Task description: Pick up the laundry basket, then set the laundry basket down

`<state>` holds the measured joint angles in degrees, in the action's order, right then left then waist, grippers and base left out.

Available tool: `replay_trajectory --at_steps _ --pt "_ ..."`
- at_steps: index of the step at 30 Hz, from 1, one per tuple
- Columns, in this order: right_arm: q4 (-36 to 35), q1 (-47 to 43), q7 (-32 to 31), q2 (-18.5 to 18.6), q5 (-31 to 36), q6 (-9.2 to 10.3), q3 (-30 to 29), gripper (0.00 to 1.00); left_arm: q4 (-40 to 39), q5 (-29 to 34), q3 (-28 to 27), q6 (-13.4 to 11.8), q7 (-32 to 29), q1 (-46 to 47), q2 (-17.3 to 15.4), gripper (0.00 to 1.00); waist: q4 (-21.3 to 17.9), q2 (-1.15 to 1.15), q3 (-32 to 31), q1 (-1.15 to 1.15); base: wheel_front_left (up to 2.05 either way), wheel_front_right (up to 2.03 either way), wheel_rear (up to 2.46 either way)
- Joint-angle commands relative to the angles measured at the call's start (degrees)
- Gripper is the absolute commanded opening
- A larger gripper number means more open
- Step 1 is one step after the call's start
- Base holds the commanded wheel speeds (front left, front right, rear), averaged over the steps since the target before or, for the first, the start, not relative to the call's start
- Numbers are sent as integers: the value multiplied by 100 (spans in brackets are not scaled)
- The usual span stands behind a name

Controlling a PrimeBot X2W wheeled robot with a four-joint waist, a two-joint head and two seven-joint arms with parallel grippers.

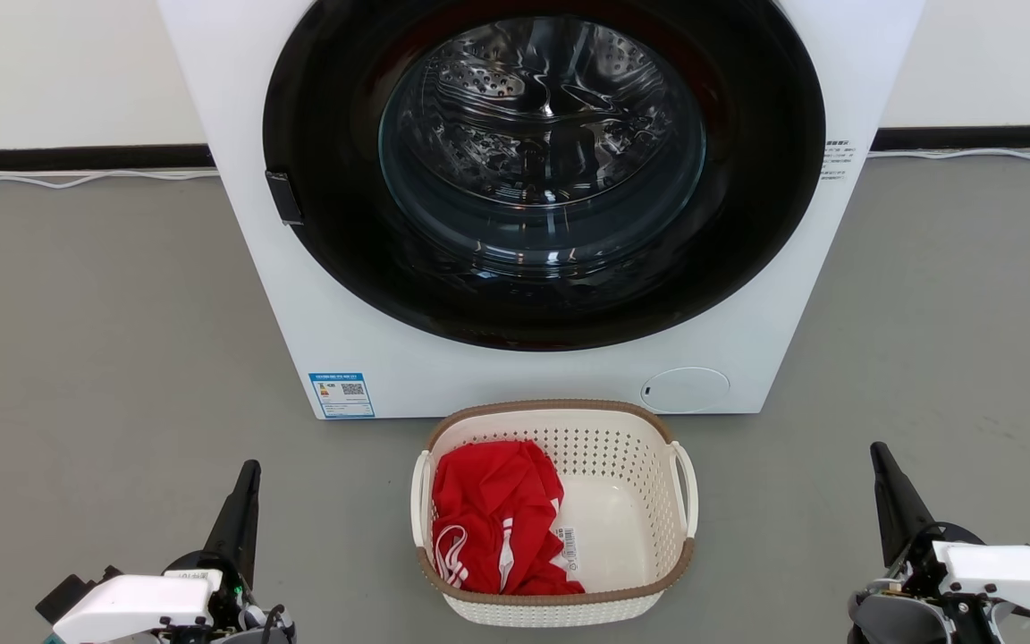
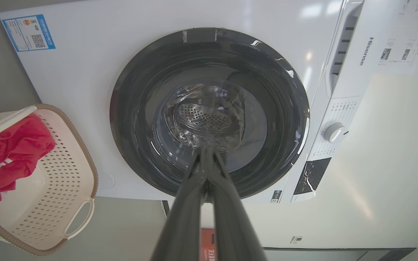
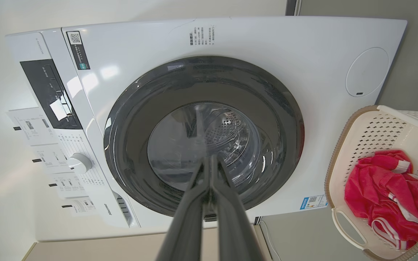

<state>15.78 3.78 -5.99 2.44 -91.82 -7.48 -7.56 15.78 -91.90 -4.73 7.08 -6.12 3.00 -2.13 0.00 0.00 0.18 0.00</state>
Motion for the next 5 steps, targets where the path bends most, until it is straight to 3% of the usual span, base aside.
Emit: replay_trajectory --at_steps 1,5 --pt "-176 240 -48 43 -37 -1 107 0 -173 -27 -179 41 -36 319 -75 0 0 0 0 0 0 0 0" --pt "-176 240 -48 43 -37 -1 107 0 -173 -27 -179 41 -36 319 -75 0 0 0 0 0 0 0 0"
